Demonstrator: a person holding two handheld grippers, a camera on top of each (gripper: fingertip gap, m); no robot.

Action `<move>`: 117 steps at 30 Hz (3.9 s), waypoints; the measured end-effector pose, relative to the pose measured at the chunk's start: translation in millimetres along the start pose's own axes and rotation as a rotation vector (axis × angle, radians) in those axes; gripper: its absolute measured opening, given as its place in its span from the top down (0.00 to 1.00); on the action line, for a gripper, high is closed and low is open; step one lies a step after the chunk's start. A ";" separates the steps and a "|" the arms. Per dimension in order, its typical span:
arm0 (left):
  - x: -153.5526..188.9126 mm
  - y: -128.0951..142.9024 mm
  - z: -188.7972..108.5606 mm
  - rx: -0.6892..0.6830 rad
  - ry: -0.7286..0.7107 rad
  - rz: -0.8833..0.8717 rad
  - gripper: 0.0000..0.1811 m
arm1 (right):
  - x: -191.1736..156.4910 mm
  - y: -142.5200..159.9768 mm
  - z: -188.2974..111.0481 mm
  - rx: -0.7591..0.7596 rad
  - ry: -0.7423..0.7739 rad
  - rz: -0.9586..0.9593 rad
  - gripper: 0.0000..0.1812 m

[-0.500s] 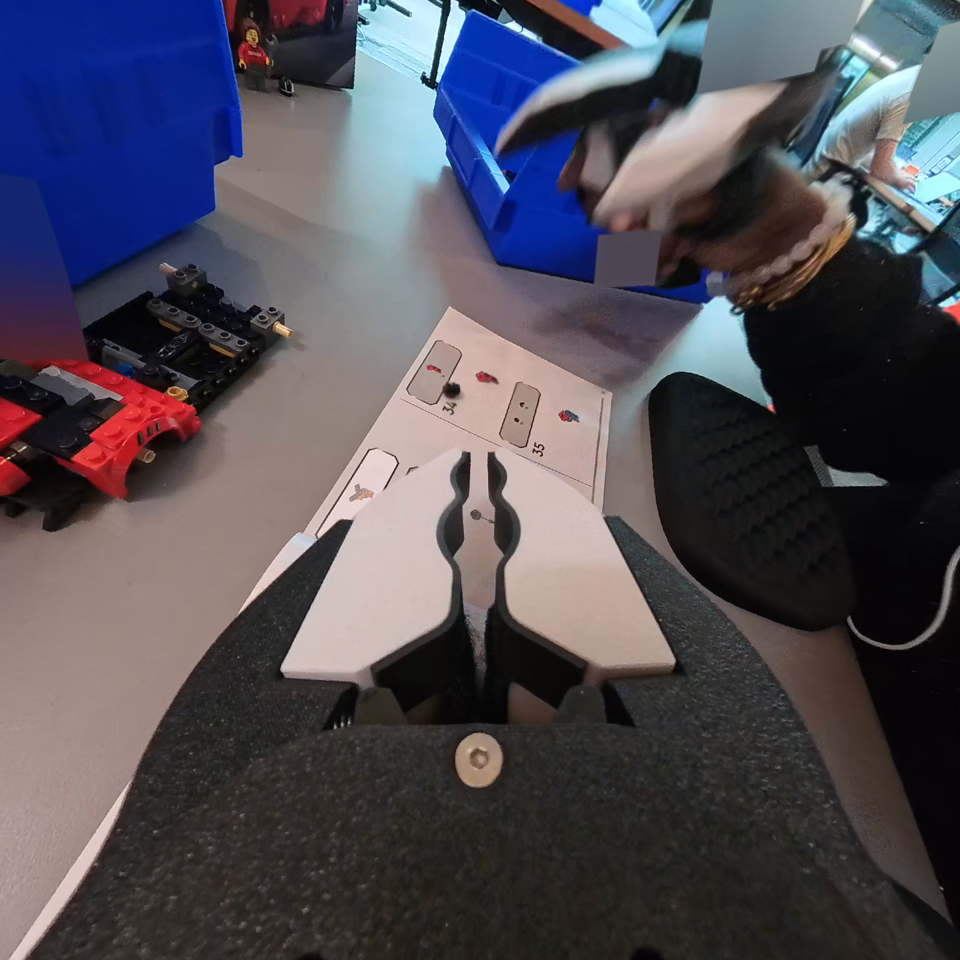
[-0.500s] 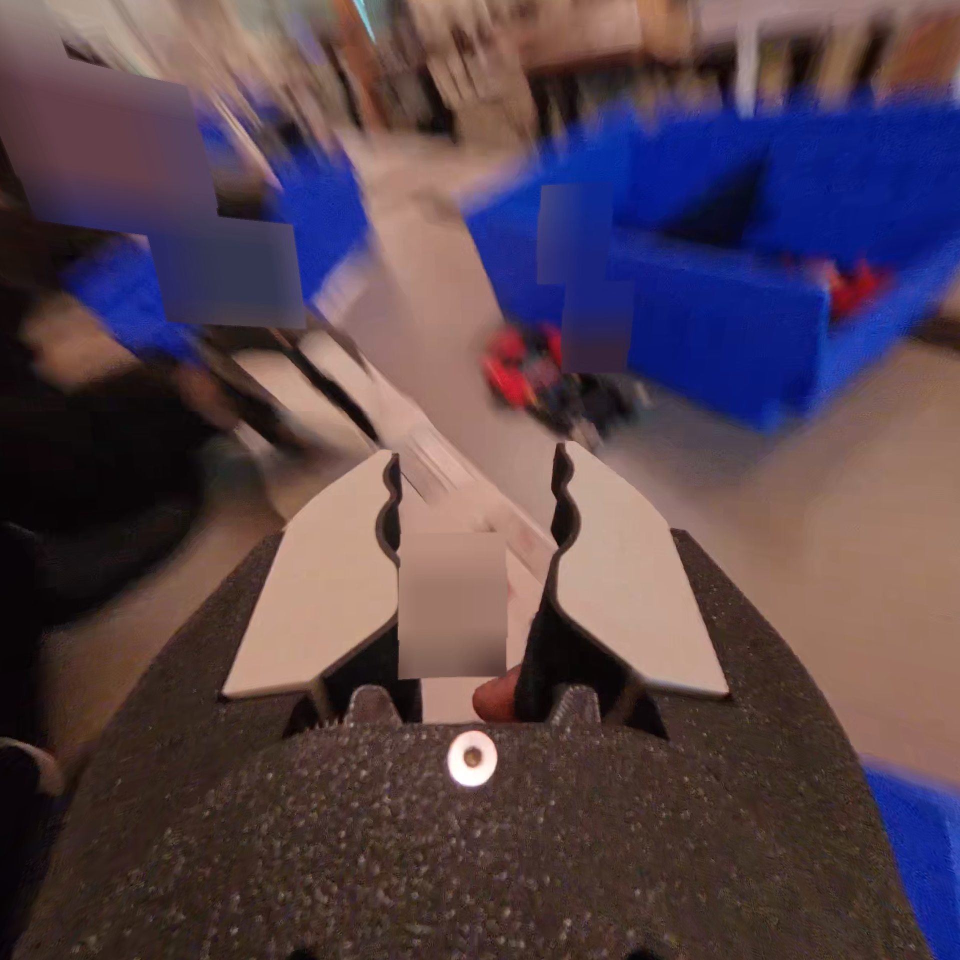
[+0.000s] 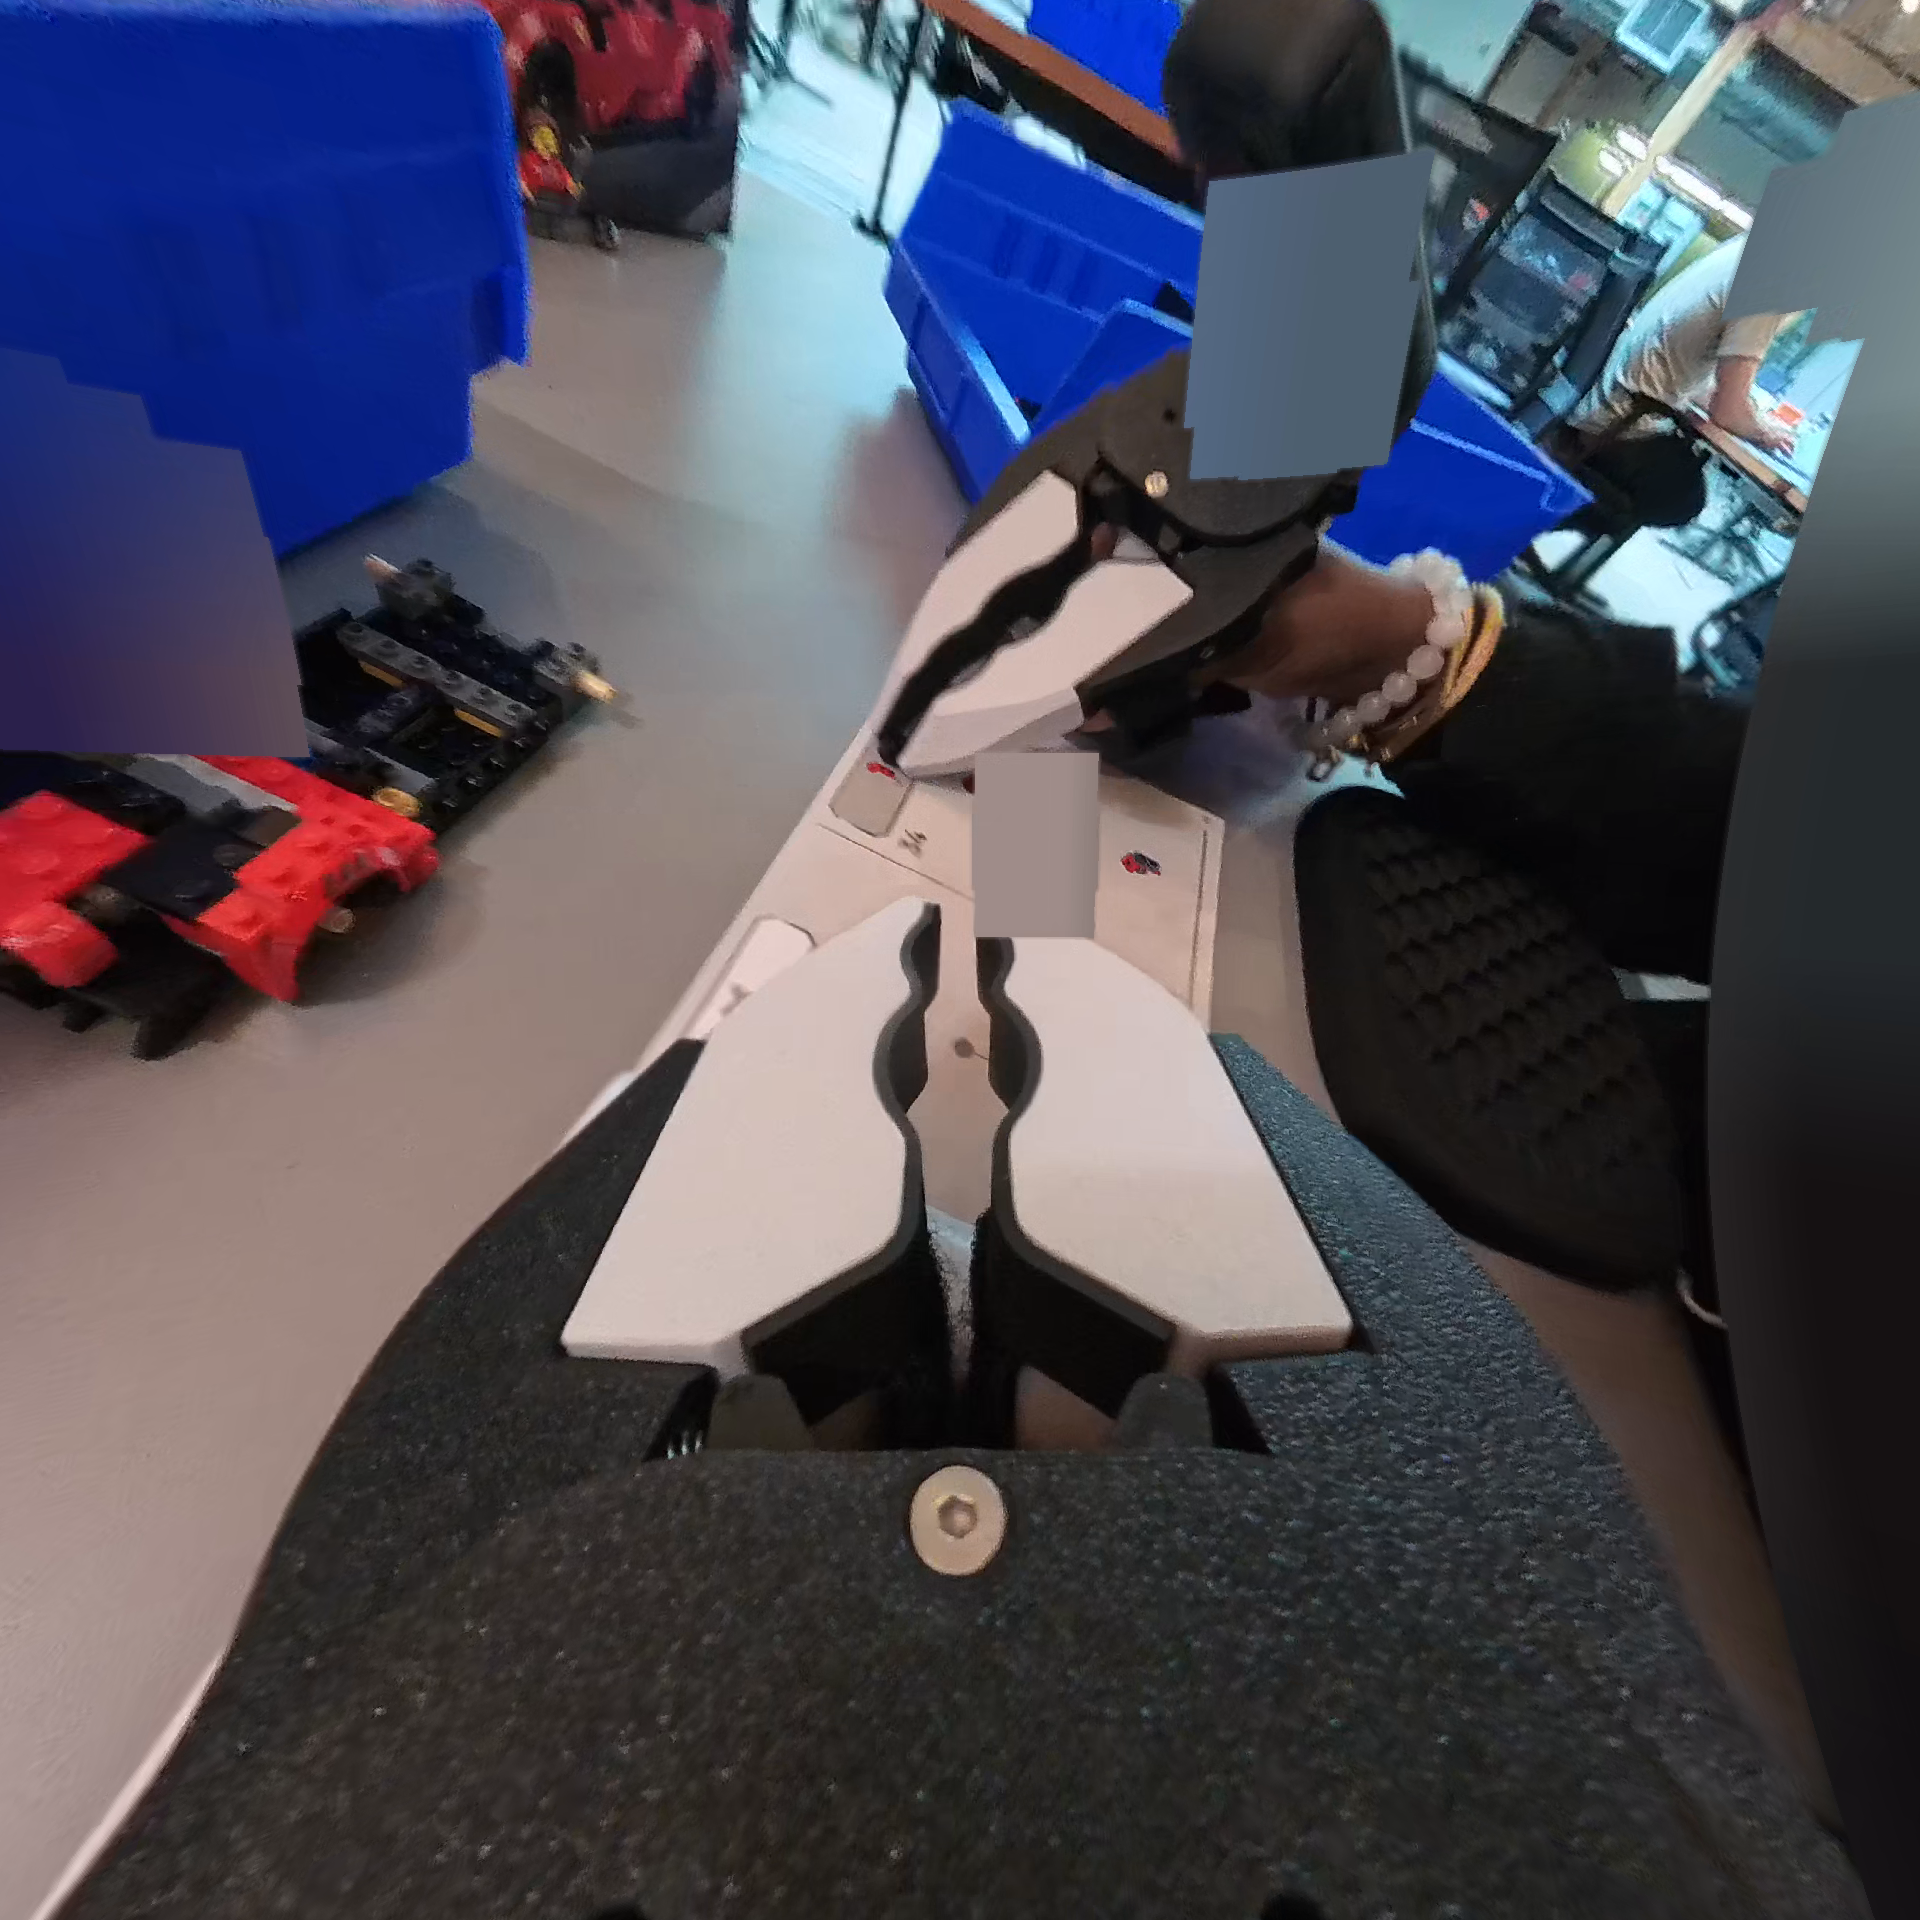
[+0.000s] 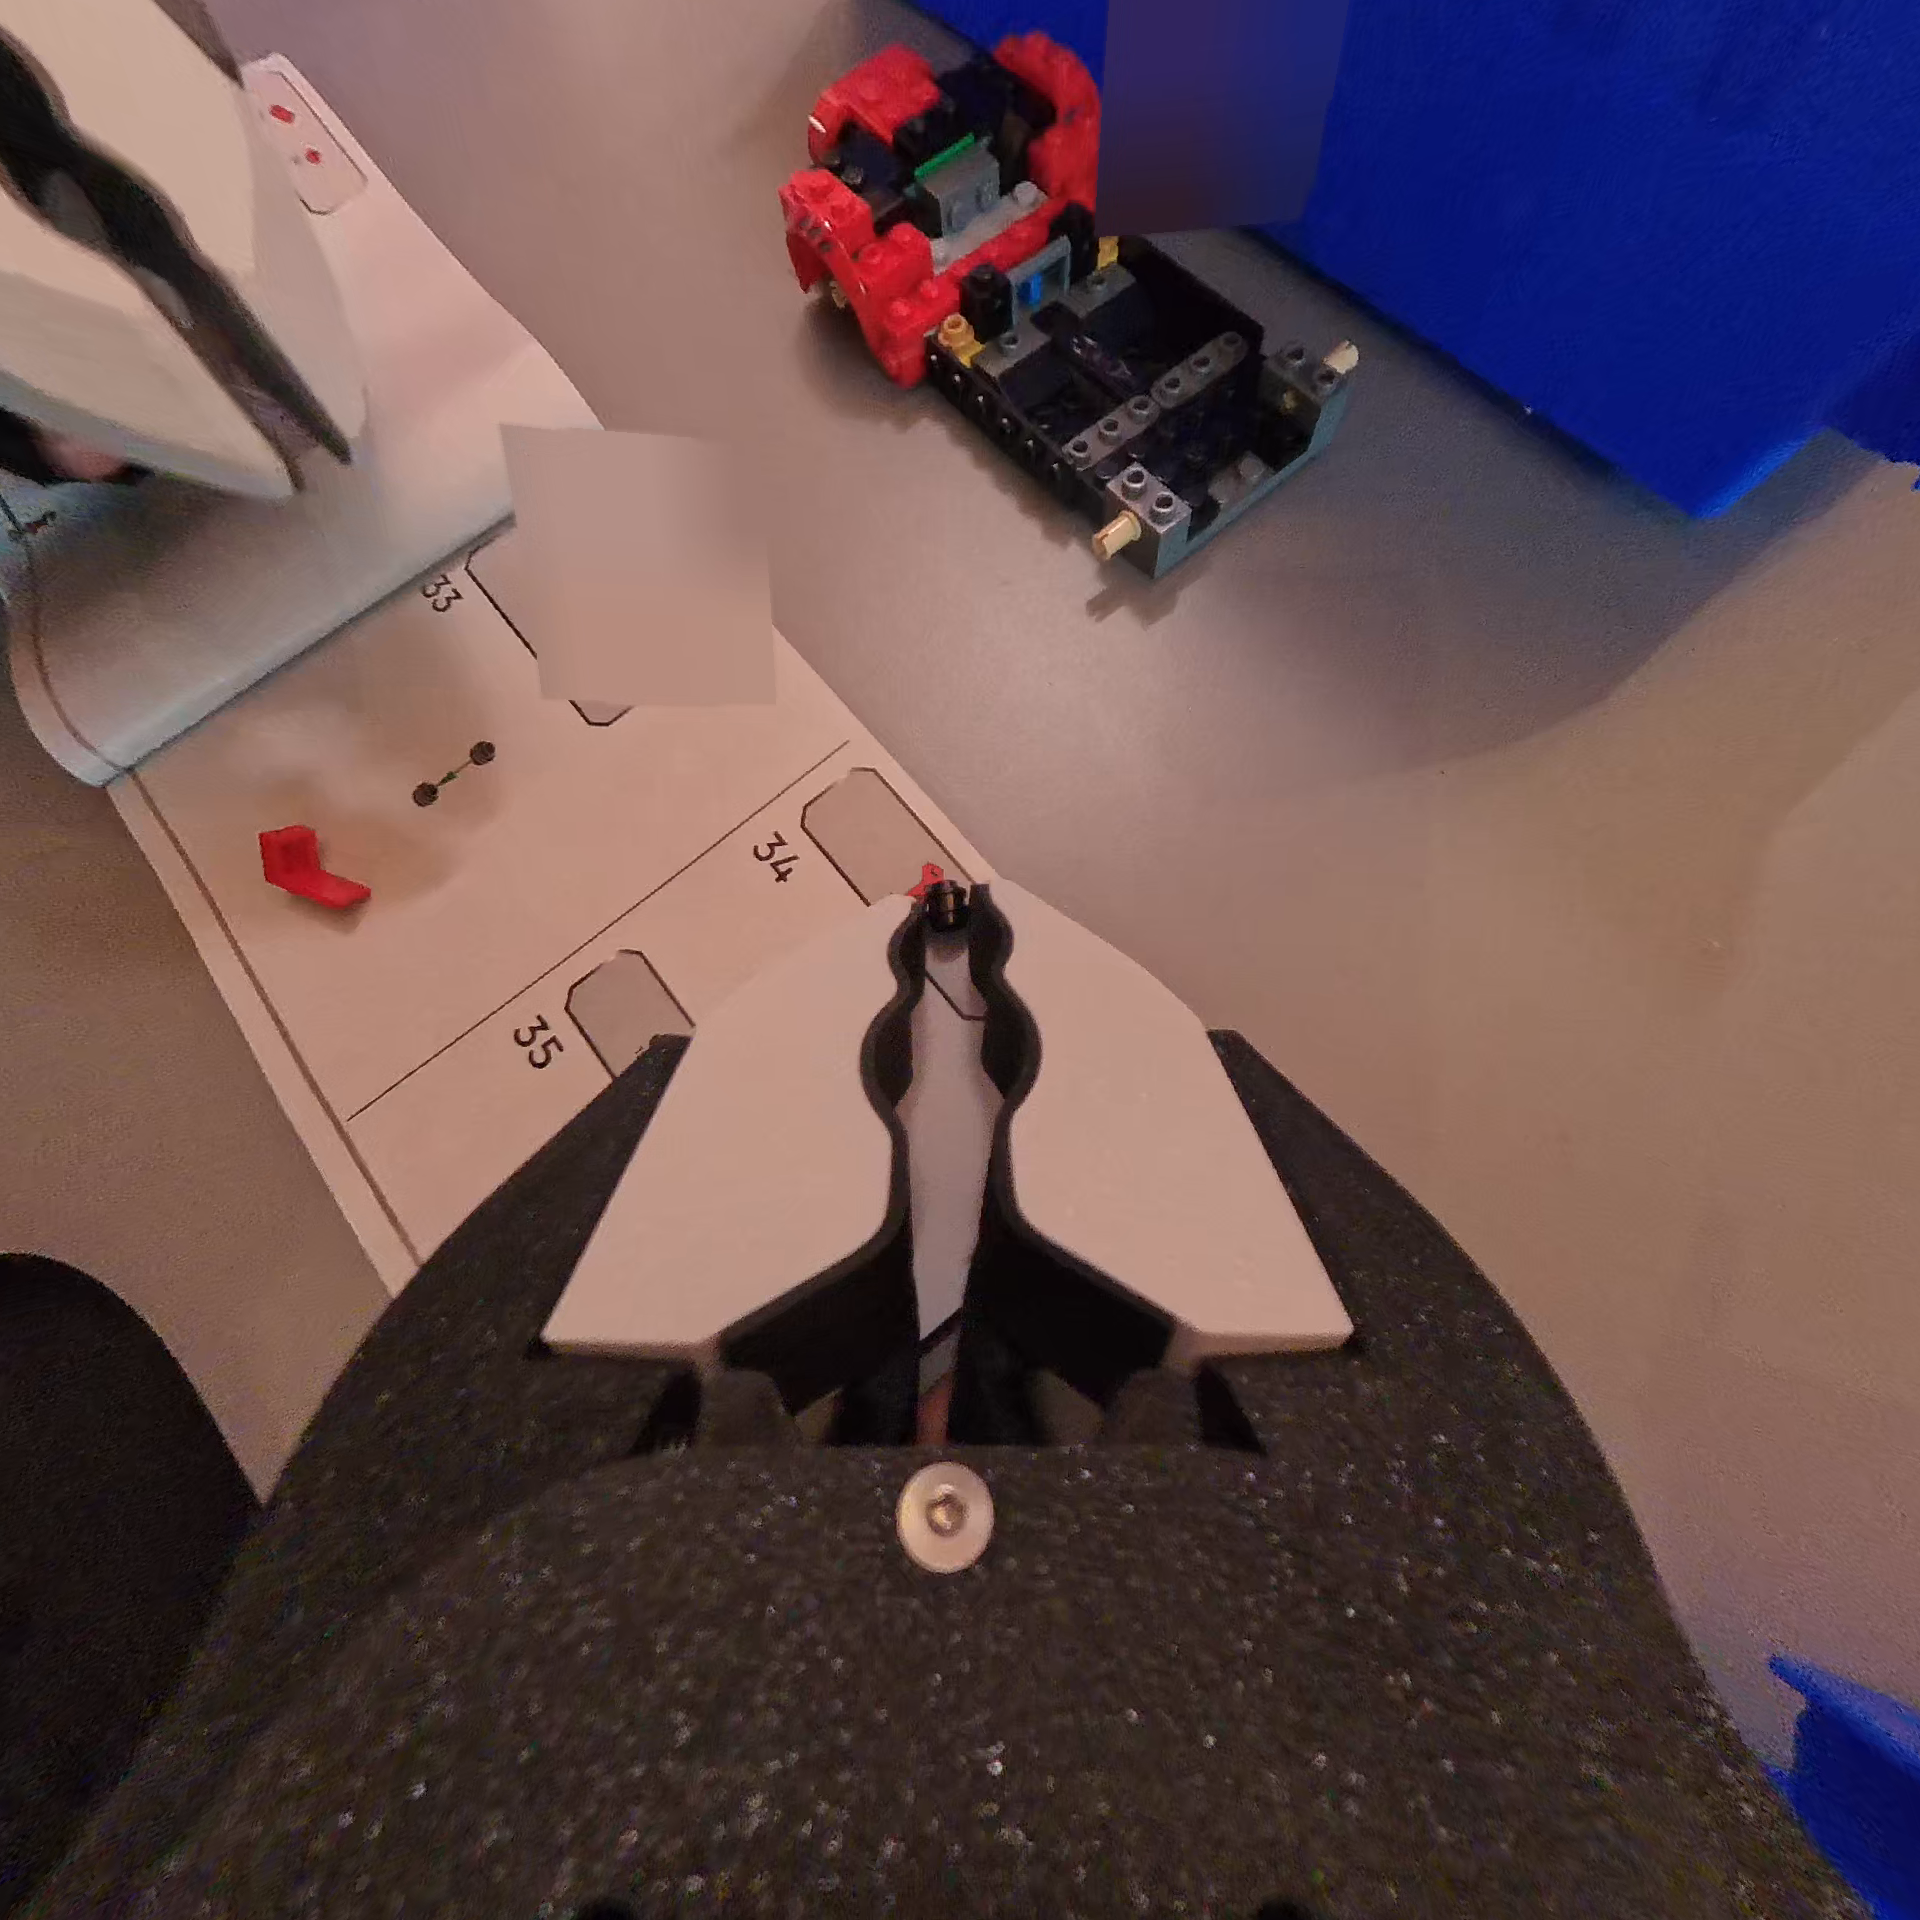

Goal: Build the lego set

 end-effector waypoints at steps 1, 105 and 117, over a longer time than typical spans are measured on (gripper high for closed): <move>-4.3 -4.1 -3.5 0.031 -0.034 0.013 0.97 | -0.6 0.1 -0.3 0.008 -0.004 0.003 0.96; -29.2 -8.5 -17.7 0.089 -0.185 0.027 0.95 | -10.4 16.7 -39.1 0.161 -0.071 -0.048 0.85; -29.3 -9.0 -18.0 0.094 -0.185 0.027 0.96 | -21.3 21.7 -36.8 0.133 -0.081 -0.150 0.96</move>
Point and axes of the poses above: each gripper's, where its closed fingertips meet, z out along the fingers, y out of its underside, x = y × z across the jaws, the point moved 2 cm from there along -z, back along the fingers, and after that the axes turned 12 degrees about z, right-handed, at the moved point
